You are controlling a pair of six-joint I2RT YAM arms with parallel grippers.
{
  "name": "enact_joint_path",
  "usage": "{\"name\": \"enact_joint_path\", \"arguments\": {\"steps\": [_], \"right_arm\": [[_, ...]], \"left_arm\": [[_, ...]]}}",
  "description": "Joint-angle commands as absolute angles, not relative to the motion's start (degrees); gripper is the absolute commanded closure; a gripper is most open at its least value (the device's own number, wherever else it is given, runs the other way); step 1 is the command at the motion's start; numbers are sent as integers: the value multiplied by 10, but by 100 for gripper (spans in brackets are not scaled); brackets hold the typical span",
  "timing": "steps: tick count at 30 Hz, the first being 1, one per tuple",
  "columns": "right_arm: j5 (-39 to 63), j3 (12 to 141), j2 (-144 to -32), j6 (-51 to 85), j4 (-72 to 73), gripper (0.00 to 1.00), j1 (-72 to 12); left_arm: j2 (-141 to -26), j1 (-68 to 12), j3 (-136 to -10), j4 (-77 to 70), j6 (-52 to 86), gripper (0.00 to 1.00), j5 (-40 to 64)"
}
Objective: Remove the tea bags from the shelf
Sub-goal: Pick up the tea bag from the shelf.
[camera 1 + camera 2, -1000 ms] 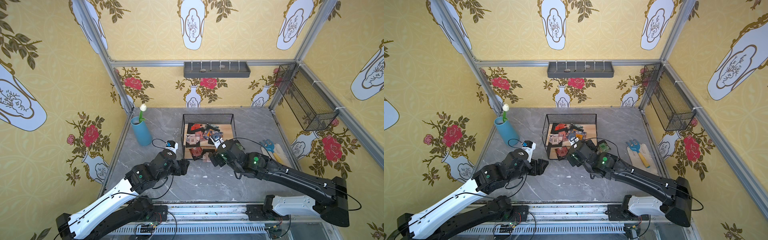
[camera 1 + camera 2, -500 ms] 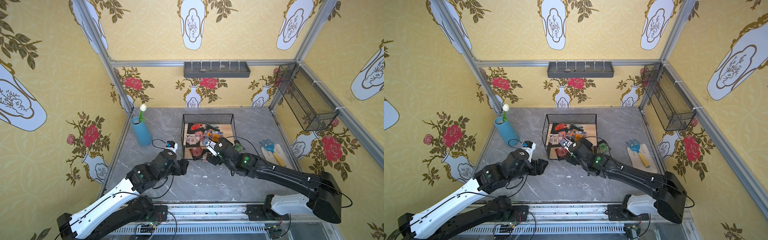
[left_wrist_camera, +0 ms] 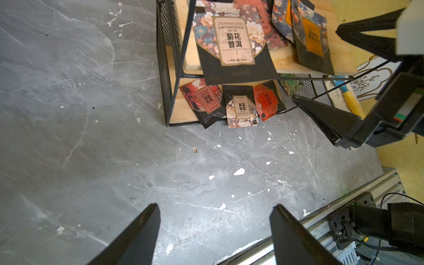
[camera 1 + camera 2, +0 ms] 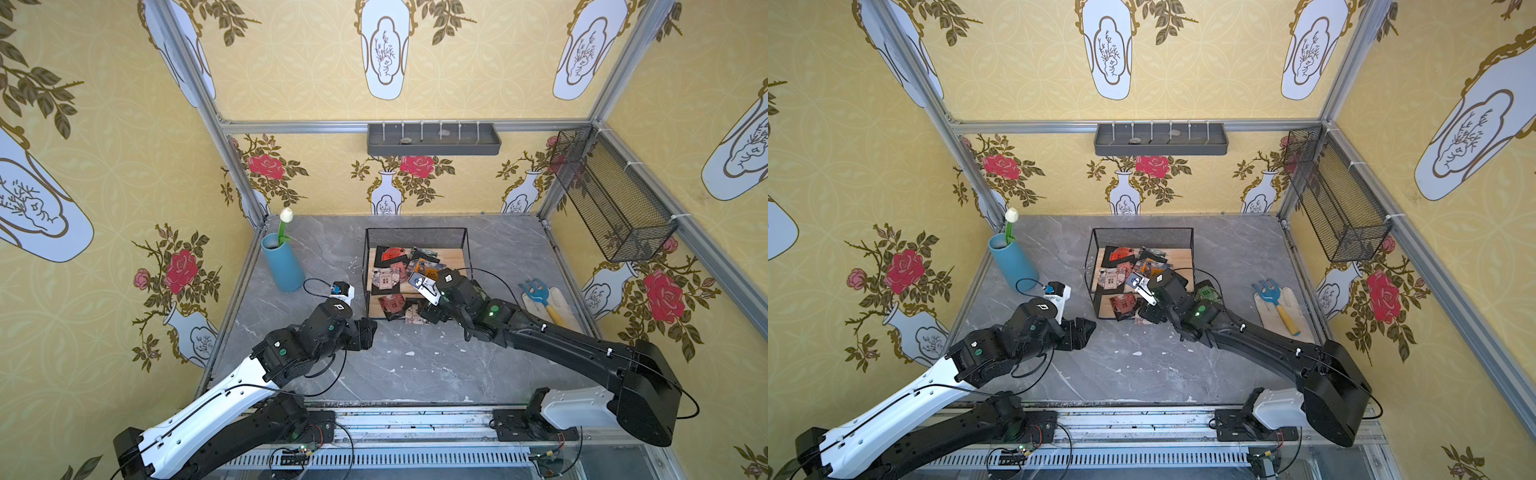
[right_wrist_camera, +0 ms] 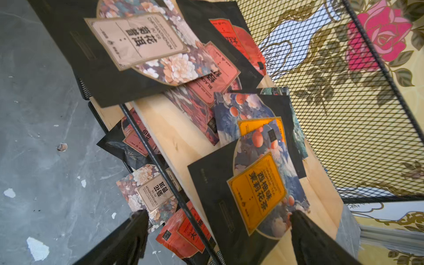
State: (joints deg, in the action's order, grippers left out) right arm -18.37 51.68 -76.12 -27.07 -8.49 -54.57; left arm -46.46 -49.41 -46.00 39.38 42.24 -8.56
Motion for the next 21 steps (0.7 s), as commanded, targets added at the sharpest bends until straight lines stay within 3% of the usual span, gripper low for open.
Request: {"name": "enact_joint_path", "arguments": {"steps": [1,11,21], "right_arm": [[-166,517,-771,-285,-48,2,-539],[-157,520,-799,-283,-37,4,-522],[-157,516,-797,-252,-64,20,-529]], "left_arm": [[-465,-491,-457,380,417,16,-82],[-459,-486,-452,378,417,16,-79],[-451,-482,-445,377,420,16,-78]]}}
